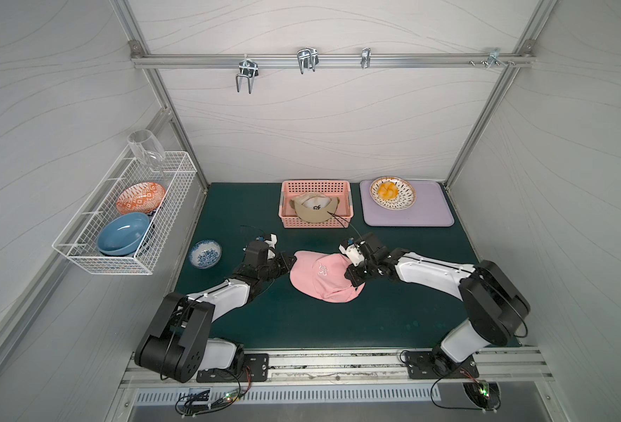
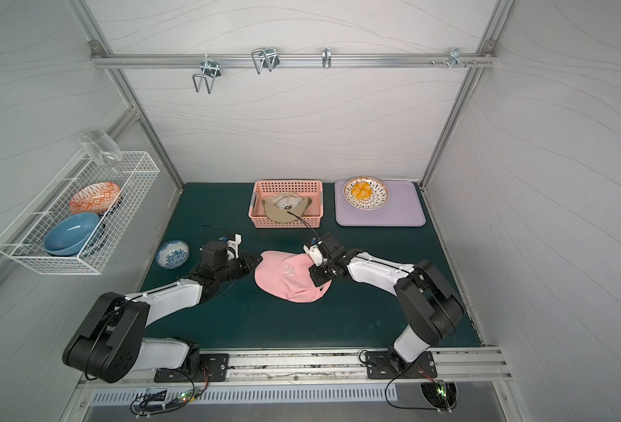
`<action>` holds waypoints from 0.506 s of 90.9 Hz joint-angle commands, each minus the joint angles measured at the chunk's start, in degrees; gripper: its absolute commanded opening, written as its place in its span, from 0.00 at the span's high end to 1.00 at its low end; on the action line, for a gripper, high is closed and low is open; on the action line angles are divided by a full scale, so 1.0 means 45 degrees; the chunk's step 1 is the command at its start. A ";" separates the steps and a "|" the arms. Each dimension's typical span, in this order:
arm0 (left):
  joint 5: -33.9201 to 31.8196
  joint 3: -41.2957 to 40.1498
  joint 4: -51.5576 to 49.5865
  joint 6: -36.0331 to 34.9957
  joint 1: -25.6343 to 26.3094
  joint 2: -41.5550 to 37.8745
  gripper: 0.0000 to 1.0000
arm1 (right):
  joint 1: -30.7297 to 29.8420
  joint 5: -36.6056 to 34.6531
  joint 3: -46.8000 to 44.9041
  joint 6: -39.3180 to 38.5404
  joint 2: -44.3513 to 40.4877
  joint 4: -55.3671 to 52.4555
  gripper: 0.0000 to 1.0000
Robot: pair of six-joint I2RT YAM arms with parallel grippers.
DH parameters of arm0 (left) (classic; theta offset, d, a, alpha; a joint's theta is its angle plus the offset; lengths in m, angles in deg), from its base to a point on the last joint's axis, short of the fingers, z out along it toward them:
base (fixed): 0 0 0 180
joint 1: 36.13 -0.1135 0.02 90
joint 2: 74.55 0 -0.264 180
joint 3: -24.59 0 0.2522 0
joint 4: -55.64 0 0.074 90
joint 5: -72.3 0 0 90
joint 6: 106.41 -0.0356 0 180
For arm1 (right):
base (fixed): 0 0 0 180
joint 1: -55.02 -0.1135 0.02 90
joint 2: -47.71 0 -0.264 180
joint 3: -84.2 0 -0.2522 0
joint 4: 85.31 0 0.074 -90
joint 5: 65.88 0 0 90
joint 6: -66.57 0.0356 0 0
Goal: Turn the baseball cap inside out
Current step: Turn over the baseball cap.
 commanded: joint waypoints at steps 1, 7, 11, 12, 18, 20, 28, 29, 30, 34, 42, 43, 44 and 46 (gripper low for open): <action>-0.1390 0.0115 -0.0617 -0.0358 -0.0107 0.0058 1.00 | 0.0743 0.1246 -0.0458 0.0257 -0.1284 -0.0238 1.00; -0.1662 0.0097 -0.0724 -0.0259 -0.0106 0.0069 1.00 | 0.1250 0.1956 -0.0828 0.0455 -0.1911 -0.0023 1.00; -0.1862 0.0098 -0.0812 -0.0156 -0.0107 0.0056 1.00 | 0.1665 0.2562 -0.1091 0.0591 -0.2311 0.0181 1.00; -0.1903 0.0097 -0.0834 -0.0130 -0.0107 0.0055 1.00 | 0.1769 0.2717 -0.1133 0.0628 -0.2389 0.0228 1.00; -0.2178 0.0120 -0.1004 0.0039 -0.0158 0.0009 1.00 | 0.2344 0.3621 -0.1500 0.0805 -0.2994 0.0512 1.00; -0.2261 0.0141 -0.1079 0.0088 -0.0178 -0.0011 1.00 | 0.2499 0.3869 -0.1647 0.0881 -0.3165 0.0603 1.00; -0.2350 0.0233 -0.1315 0.0254 -0.0341 -0.0095 1.00 | 0.3225 0.4849 -0.2070 0.1153 -0.4037 0.0927 1.00; -0.2333 0.0243 -0.1330 0.0280 -0.0360 -0.0089 1.00 | 0.3311 0.4924 -0.2121 0.1222 -0.4121 0.0972 1.00; -0.2305 0.0257 -0.1347 0.0303 -0.0380 -0.0105 1.00 | 0.3373 0.5021 -0.2165 0.1266 -0.4192 0.1034 1.00; -0.2096 0.0256 -0.1236 0.0402 -0.0477 -0.0163 1.00 | 0.3742 0.5522 -0.2359 0.1510 -0.4458 0.1303 1.00; -0.1531 0.0280 -0.1053 0.0681 -0.0516 -0.0362 1.00 | 0.4069 0.5651 -0.2327 0.1615 -0.4602 0.1195 1.00; -0.1454 0.0286 -0.1043 0.0728 -0.0517 -0.0398 1.00 | 0.4075 0.5560 -0.2298 0.1599 -0.4589 0.1126 1.00; -0.1406 0.0298 -0.1037 0.0780 -0.0517 -0.0455 1.00 | 0.4078 0.5475 -0.2274 0.1562 -0.4573 0.1052 1.00; -0.1312 0.0322 -0.1082 0.0918 -0.0517 -0.0541 1.00 | 0.4065 0.5333 -0.2192 0.1500 -0.4536 0.0879 1.00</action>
